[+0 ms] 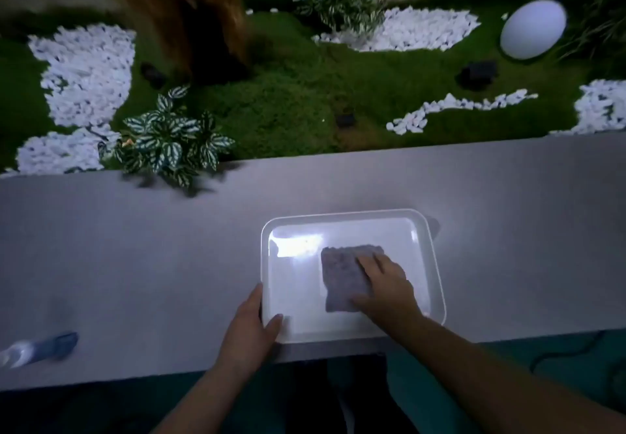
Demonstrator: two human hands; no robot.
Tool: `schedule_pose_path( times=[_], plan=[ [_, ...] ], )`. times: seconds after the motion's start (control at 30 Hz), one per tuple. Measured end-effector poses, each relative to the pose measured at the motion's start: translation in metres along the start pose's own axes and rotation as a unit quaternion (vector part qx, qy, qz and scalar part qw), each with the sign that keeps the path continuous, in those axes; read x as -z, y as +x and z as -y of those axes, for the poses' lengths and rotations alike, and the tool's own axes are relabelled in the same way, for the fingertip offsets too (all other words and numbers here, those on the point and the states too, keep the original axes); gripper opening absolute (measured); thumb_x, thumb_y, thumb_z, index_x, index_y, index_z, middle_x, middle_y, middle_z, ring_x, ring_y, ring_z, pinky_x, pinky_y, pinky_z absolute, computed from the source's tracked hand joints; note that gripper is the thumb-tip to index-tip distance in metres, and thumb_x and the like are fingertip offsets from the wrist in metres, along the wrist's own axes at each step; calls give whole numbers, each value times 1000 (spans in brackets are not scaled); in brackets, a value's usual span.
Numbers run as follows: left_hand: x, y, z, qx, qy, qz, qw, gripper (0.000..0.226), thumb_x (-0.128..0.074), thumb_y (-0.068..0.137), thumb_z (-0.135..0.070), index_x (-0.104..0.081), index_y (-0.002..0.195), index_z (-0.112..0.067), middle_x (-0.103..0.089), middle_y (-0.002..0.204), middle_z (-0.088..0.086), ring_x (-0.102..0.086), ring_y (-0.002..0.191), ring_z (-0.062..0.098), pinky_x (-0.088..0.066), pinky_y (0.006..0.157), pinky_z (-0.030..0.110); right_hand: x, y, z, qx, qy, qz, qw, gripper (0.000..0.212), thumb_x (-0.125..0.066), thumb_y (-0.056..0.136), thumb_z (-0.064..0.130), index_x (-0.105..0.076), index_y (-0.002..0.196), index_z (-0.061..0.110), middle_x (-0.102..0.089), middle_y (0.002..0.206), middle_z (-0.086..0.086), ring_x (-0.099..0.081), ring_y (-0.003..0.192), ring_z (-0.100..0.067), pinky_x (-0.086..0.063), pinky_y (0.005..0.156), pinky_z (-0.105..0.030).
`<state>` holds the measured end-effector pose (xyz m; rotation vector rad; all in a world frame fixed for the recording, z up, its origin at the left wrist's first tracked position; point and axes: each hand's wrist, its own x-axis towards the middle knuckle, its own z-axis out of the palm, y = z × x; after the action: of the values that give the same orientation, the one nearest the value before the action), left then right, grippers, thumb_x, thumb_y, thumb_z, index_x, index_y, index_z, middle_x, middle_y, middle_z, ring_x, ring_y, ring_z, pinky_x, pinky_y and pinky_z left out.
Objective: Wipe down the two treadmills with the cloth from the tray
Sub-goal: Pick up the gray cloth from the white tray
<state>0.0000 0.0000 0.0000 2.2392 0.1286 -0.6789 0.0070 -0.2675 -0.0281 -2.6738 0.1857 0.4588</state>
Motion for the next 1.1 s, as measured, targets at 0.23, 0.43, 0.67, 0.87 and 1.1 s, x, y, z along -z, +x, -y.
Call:
schedule_pose_path(
  times=[0.23, 0.43, 0.67, 0.87, 1.1],
  plan=[
    [-15, 2, 13, 32, 4, -23, 999, 69, -63, 82, -31, -29, 142, -36, -55, 126, -7, -56, 108, 12, -50, 88, 31, -32, 9, 9, 29, -76, -23, 996, 115, -68, 42, 80, -36, 138, 25, -44, 139, -17, -48, 119, -37, -50, 87, -49],
    [-11, 2, 8, 56, -16, -1, 998, 69, -62, 85, -29, -26, 143, -39, -51, 124, -12, -54, 108, 10, -48, 92, 30, -35, 10, 16, 1, -18, 29, 999, 97, -78, 66, 54, -33, 144, 18, -47, 117, -13, -54, 102, -27, -56, 81, -39],
    [16, -9, -6, 73, 20, 23, 997, 34, -57, 84, -24, -53, 116, -32, -61, 109, -6, -58, 98, 10, -52, 86, 32, 6, 8, 39, -47, 39, 76, 995, 42, -60, 84, 27, -51, 121, 12, -52, 95, -11, -56, 85, -29, -49, 74, -31],
    [52, -39, -33, 70, 26, -39, 996, 34, -59, 89, -22, -57, 123, -21, -59, 112, -4, -56, 89, 9, -41, 81, 19, 75, -28, 52, -42, 139, 55, 988, 49, -66, 74, 20, -50, 120, 24, -46, 101, -3, -47, 79, -6, -39, 62, -17],
    [94, -101, -67, 48, 14, -94, 994, 34, -63, 87, -30, -58, 121, -27, -58, 105, -10, -59, 83, 6, -48, 80, 23, 148, -68, 76, 41, 192, 47, 979, 58, -70, 66, 37, -53, 121, 41, -61, 104, 3, -57, 96, -11, -38, 65, -12]
  ],
)
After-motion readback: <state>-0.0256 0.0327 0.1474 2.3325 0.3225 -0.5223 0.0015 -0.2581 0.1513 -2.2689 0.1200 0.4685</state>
